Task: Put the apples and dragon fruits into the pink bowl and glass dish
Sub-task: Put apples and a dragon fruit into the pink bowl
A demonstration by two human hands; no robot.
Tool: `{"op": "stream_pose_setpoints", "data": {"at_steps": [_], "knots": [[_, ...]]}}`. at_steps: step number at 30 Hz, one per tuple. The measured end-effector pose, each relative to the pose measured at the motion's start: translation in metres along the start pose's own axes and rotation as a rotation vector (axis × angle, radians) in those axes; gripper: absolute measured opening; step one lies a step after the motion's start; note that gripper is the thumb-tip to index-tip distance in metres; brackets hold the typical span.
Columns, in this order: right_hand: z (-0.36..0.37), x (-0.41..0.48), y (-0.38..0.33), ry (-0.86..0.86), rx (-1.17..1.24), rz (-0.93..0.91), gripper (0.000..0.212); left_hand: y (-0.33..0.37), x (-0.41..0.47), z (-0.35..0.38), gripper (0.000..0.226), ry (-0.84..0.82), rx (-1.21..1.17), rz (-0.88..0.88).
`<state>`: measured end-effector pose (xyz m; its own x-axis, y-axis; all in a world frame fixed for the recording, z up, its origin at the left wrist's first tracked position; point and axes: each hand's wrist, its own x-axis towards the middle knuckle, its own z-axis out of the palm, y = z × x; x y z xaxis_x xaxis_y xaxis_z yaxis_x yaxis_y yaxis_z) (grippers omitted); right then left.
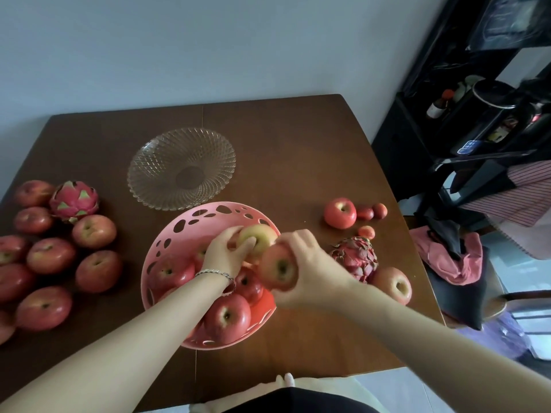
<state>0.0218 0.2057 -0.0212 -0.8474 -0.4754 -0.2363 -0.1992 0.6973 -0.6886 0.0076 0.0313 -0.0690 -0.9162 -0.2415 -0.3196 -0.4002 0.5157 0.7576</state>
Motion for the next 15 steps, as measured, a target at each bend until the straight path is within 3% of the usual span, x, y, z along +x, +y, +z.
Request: {"op": "stream_pose_setpoints", "data": {"at_steps": [4,7,12,15], "knots": [[0.029,0.012,-0.005,-0.115,-0.222,-0.055,0.088,0.008,0.006,-0.005,0.050,-0.017,-0.086,-0.043],[0.036,0.018,-0.002,-0.169,-0.396,-0.116,0.096,0.010,0.007,-0.004,0.035,-0.040,-0.066,-0.050],[0.046,0.012,0.009,-0.112,-0.241,-0.065,0.089,0.006,0.004,-0.004,0.033,-0.056,-0.082,-0.047],[0.047,0.015,0.014,-0.073,-0.273,-0.037,0.092,0.005,0.003,-0.003,0.037,-0.053,-0.040,-0.015]]}}
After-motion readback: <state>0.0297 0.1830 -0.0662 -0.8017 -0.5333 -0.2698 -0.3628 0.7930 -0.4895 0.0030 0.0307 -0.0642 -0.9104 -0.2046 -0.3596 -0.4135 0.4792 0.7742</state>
